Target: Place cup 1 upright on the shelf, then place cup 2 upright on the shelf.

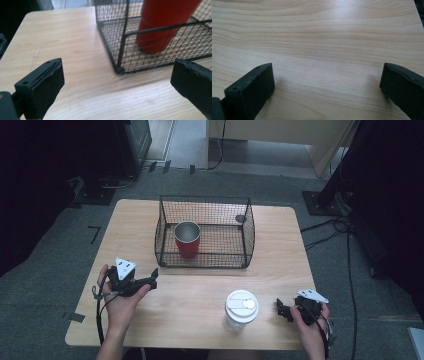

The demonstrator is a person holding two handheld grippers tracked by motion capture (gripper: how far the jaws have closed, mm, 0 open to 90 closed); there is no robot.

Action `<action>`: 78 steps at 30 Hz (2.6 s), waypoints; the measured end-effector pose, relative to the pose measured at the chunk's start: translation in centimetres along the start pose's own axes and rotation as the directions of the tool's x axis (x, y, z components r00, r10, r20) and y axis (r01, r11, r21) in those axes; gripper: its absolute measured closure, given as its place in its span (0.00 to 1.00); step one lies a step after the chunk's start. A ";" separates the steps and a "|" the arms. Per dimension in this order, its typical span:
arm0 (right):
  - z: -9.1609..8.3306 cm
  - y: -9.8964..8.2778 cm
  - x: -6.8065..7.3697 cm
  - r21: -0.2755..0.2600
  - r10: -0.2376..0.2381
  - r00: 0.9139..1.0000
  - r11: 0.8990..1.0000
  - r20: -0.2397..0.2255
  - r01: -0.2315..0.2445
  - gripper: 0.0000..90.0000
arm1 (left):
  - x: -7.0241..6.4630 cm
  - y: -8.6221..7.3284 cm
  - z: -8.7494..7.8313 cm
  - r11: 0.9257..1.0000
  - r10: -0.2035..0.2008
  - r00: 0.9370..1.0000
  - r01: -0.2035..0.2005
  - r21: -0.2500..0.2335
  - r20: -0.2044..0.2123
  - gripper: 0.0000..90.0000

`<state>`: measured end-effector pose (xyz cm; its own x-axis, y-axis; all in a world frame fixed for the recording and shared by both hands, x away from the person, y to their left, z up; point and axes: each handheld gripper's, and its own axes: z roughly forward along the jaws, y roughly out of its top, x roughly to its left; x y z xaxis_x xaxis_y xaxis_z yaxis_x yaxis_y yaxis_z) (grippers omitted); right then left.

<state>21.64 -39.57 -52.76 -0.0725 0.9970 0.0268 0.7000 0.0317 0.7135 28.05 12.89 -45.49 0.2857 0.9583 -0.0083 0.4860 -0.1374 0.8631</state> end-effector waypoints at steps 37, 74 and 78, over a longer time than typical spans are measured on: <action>-3.2 0.4 0.2 -0.037 0.066 0.991 0.997 -0.115 -0.071 0.00 | 5.7 -7.6 -1.5 0.979 -0.043 0.998 0.052 0.198 -0.050 0.00; -10.0 0.6 7.6 -0.154 -0.234 0.894 0.970 -0.383 0.188 0.00 | 6.3 -7.4 0.2 0.960 -0.022 0.997 0.042 0.276 -0.074 0.00; -10.2 1.1 8.5 -0.171 -0.263 0.874 0.963 -0.408 0.210 0.00 | 6.3 -7.4 0.2 0.960 -0.022 0.997 0.042 0.276 -0.074 0.00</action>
<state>14.52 -31.76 -44.61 -0.5375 0.8345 0.1215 0.5371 0.2277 0.8122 26.45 19.91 -52.00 0.2130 0.9770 0.0097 0.7065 -0.1609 0.6891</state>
